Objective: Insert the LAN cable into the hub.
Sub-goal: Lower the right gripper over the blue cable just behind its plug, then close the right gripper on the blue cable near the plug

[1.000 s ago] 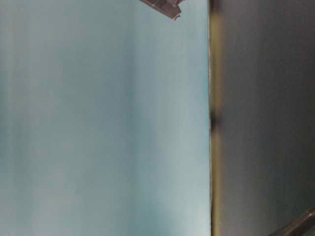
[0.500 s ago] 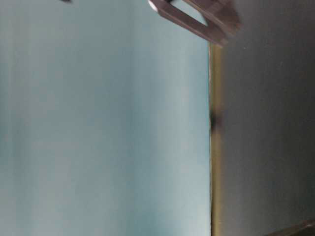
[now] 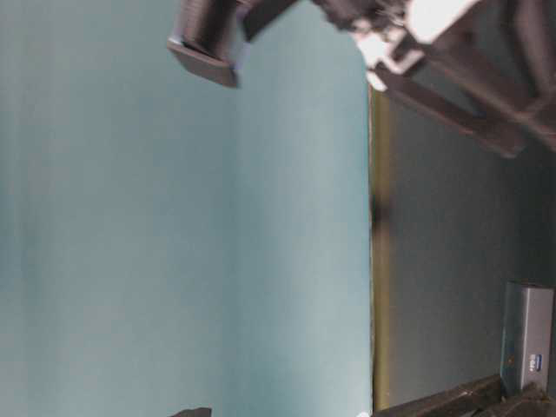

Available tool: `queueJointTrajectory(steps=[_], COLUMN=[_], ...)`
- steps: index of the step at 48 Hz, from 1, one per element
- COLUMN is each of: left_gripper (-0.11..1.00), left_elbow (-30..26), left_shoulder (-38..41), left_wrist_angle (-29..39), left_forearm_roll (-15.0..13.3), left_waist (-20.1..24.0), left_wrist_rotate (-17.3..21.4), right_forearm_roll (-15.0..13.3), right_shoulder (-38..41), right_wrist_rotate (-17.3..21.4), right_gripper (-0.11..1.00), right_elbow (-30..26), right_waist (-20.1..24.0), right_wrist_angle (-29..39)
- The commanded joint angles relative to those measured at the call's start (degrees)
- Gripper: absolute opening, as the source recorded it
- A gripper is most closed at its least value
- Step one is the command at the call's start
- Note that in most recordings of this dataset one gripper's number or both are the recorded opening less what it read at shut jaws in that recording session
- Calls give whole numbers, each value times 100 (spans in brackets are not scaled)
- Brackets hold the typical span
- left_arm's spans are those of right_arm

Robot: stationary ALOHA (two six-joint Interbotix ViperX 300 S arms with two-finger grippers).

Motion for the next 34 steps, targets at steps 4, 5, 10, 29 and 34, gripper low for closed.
queueJointTrajectory(steps=[4, 5, 10, 29, 34], left_gripper=[28, 28, 28, 28, 28], left_elbow=[-88, -88, -79, -88, -88], left_shoulder=[-97, -105, -132, -132, -132], left_wrist_angle=[-79, -79, -70, -53, -53], left_forearm_roll=[26, 26, 18, 18, 18], left_waist=[18, 18, 26, 18, 26], left_wrist_rotate=[-44, -44, -53, -176, -176], right_forearm_roll=[26, 35, 149, 316, 316], right_shoulder=[193, 229, 334, 633, 703], right_wrist_rotate=[53, 53, 44, 35, 35], right_gripper=[79, 79, 79, 69, 60], right_elbow=[-88, -88, -105, -352, -404], right_waist=[114, 123, 132, 132, 158], right_wrist_angle=[-35, -26, 26, 35, 35])
